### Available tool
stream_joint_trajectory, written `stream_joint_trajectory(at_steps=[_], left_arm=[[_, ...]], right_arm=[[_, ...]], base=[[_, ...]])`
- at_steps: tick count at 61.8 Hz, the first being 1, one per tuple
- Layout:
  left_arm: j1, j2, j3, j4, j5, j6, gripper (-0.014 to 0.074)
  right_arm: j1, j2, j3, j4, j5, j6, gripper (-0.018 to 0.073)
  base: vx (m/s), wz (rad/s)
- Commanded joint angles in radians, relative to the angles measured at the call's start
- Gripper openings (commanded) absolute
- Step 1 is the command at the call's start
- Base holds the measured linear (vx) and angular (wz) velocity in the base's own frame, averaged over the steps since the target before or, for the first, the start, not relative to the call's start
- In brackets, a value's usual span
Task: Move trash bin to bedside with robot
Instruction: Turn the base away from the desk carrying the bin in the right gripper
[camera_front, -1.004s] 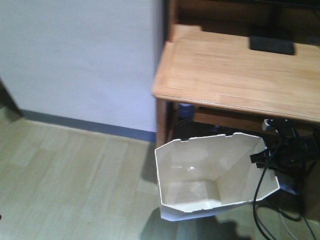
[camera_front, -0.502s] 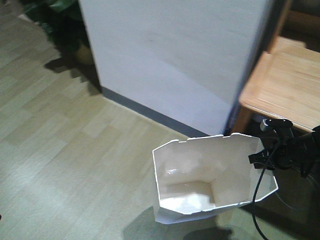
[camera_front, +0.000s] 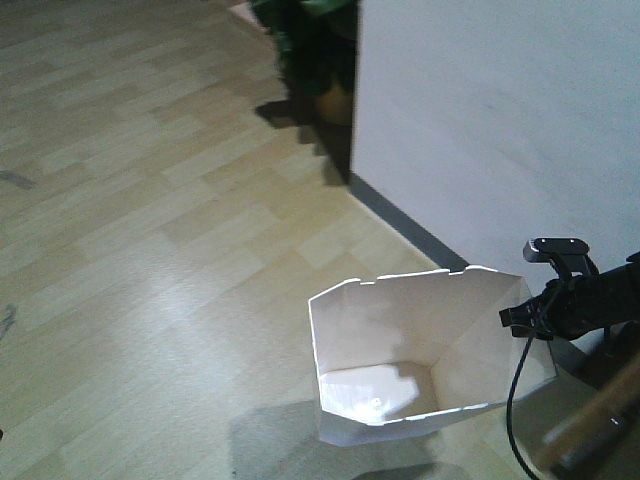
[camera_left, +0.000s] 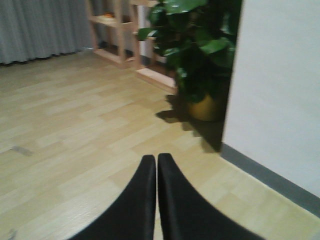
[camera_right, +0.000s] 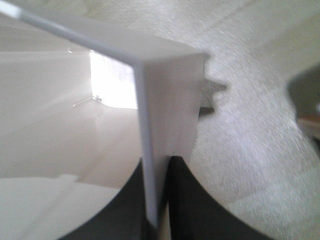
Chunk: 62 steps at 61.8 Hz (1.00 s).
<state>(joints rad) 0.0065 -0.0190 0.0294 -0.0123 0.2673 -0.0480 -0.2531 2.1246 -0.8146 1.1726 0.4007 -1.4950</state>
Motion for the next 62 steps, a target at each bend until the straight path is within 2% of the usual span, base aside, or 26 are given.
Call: stream_joint_trajectory(at_steps=[1,35,62], left_arm=[[-0.003,-0.01,0.029,-0.004,-0.074,-0.008,-0.0006],[-0.003,-0.01,0.029,-0.004,-0.074,-0.008,-0.0006],[-0.003,-0.01,0.029,-0.004,-0.074,-0.008,-0.0006]], right_arm=[[-0.001,-0.066,-0.014,0.058,0.162,0.019,-0.0006],[-0.001,-0.066,-0.014,0.059,0.161,0.019,-0.0006],[-0.001,-0.066,-0.014,0.059,0.16,0.019,-0.0006]], base=[[0.11,0.72],[0.16,0.72],[0.25,0.28]])
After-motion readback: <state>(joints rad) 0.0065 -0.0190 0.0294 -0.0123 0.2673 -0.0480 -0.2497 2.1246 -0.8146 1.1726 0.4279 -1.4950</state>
